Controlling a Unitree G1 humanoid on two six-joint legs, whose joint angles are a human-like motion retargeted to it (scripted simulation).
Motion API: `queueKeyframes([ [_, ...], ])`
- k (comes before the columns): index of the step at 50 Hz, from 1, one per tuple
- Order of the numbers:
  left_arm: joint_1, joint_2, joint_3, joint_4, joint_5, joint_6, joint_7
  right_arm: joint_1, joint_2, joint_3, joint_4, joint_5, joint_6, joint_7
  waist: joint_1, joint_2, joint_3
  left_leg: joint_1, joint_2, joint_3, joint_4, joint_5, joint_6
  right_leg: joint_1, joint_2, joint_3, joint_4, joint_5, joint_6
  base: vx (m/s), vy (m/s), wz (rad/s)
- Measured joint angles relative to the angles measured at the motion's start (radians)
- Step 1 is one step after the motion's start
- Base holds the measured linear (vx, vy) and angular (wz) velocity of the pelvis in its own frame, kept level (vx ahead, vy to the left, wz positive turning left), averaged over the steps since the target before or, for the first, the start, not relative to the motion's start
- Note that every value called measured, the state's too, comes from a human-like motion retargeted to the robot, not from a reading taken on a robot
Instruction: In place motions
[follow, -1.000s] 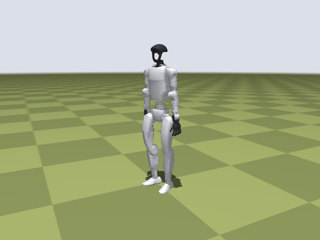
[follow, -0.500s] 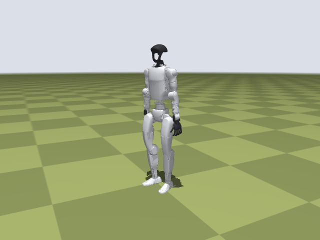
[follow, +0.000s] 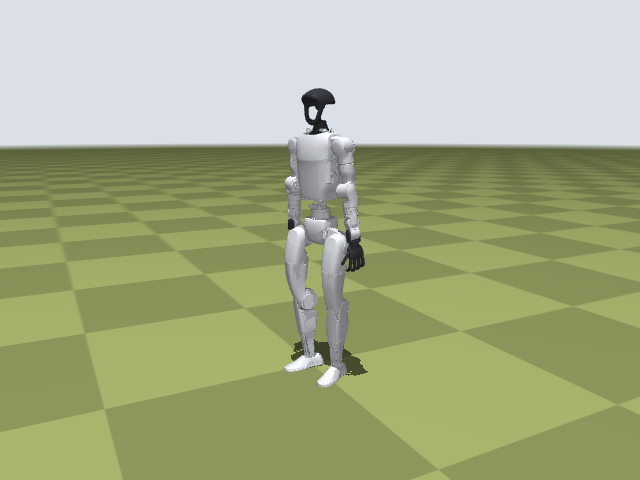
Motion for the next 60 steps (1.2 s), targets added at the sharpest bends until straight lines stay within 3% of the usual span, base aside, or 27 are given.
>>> queueKeyframes([
  [60,-0.006,0.003,-0.019,-0.007,0.009,-0.009,-0.013,-0.005,-0.013,-0.001,0.013,0.012,0.003,0.010,-0.008,0.024,-0.008,-0.019,0.018,0.012,0.030,-0.050,-0.007,-0.023,-0.009,0.021,0.017,0.037,-0.005,0.00,0.00,0.00],
])
